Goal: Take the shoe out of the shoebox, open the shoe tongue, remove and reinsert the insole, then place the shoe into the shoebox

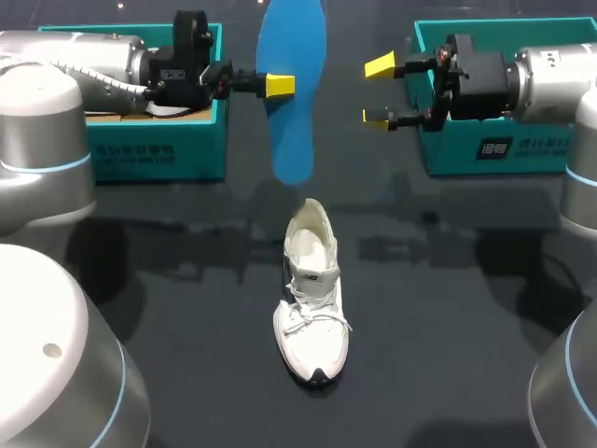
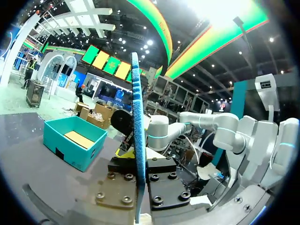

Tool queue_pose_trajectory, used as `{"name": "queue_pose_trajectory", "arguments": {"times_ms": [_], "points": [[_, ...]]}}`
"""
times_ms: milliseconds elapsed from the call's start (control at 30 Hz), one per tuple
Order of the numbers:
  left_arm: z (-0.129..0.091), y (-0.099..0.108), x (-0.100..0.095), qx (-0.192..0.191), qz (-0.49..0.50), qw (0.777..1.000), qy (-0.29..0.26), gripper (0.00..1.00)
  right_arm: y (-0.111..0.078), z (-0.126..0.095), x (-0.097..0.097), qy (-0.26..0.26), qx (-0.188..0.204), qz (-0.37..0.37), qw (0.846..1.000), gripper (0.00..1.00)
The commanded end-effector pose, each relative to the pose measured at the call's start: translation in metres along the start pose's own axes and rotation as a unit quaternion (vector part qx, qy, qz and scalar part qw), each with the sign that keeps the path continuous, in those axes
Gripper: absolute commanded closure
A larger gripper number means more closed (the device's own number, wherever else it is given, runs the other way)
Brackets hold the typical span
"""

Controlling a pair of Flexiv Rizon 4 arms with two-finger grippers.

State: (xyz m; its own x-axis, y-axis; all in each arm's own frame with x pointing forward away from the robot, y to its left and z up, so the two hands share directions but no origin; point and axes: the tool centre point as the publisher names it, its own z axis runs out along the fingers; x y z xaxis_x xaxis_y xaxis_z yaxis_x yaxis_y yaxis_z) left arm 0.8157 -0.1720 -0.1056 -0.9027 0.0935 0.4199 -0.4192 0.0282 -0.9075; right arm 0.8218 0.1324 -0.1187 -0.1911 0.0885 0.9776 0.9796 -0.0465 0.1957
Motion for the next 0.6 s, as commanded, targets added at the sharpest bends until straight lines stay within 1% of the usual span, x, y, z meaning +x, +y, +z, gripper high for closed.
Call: {"name": "queue_pose_trajectory", "arguments": {"times_ms": [33,167,267,367,500,600], "points": [[0.005,0.007,-0.006,0.034,-0.218,0.975,0.015,1.00,-0.004,-0.003,0.016,-0.046,-0.007,-0.006,0.999,0.00],[0.005,0.013,-0.005,0.046,-0.281,0.958,0.022,1.00,-0.007,-0.009,0.023,-0.076,-0.011,-0.018,0.997,0.00],[0.005,0.016,-0.005,0.053,-0.304,0.951,0.006,1.00,-0.007,-0.014,0.028,-0.101,-0.012,-0.018,0.995,0.00],[0.006,0.021,-0.007,0.059,-0.335,0.941,0.006,1.00,-0.008,-0.016,0.035,-0.133,-0.010,-0.023,0.991,0.00],[0.009,0.027,-0.013,0.075,-0.382,0.921,0.000,1.00,-0.009,-0.018,0.045,-0.189,-0.009,-0.018,0.982,0.00],[0.012,0.030,-0.016,0.074,-0.401,0.913,-0.013,1.00,-0.009,-0.019,0.052,-0.243,-0.003,-0.008,0.970,0.00]]}}
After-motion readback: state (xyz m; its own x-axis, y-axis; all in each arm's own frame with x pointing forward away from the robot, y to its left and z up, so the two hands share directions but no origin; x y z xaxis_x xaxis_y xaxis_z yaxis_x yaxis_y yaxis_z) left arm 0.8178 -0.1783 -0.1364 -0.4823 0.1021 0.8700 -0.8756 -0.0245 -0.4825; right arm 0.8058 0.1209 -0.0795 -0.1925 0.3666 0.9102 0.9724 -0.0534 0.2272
